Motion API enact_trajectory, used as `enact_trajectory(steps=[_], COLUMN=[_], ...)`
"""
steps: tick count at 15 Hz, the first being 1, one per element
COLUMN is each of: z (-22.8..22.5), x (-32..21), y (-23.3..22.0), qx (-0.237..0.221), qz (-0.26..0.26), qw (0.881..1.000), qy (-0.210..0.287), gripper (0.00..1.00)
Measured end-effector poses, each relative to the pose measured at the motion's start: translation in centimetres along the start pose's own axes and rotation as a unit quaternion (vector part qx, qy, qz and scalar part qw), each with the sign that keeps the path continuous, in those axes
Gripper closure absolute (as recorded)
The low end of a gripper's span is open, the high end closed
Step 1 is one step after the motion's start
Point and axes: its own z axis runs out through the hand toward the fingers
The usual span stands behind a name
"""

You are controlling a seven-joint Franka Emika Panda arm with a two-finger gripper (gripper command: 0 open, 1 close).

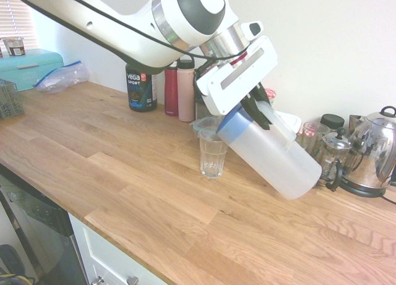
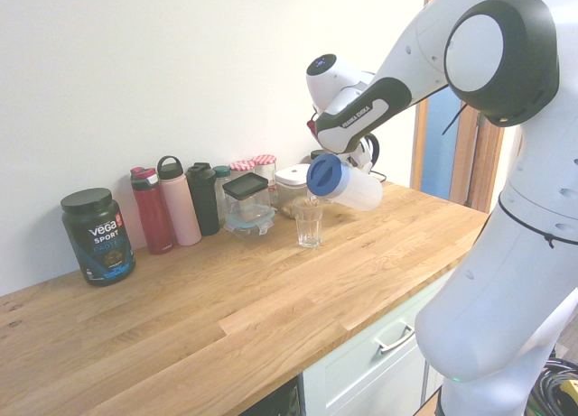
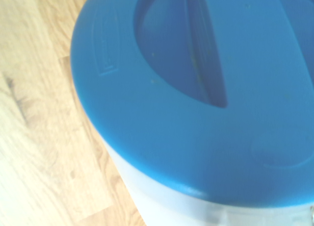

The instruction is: Pour me some water

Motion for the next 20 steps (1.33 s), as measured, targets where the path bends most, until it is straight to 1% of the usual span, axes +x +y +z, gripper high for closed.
enact_trajectory(steps=[4, 6, 7, 9, 10, 11, 12, 14, 16, 18, 20], z=[-0.7, -1.5, -2.1, -3.4, -4.1, -4.7, -5.3, -6.8, -9.5, -12.7, -15.6], x=[-0.7, -1.2, -1.6, -3.3, -4.7, -6.3, -8.1, -11.3, -13.7, -16.1, -17.2], y=[-1.0, -0.7, -0.3, 1.2, 1.9, 2.4, 2.5, 1.3, -0.7, -2.4, -3.5], qx=[-0.008, -0.011, -0.009, 0.009, 0.030, 0.065, 0.104, 0.174, 0.236, 0.289, 0.321], qz=[-0.005, 0.000, 0.005, 0.011, 0.012, 0.012, 0.012, 0.036, 0.059, 0.087, 0.135], qw=[1.000, 1.000, 1.000, 1.000, 0.999, 0.997, 0.994, 0.983, 0.969, 0.951, 0.933], qy=[0.002, 0.007, 0.012, 0.021, 0.024, 0.027, 0.030, 0.039, 0.050, 0.065, 0.085], gripper=[1.00, 1.00, 1.00, 1.00, 1.00, 1.00, 1.00, 1.00, 1.00, 1.00, 1.00])
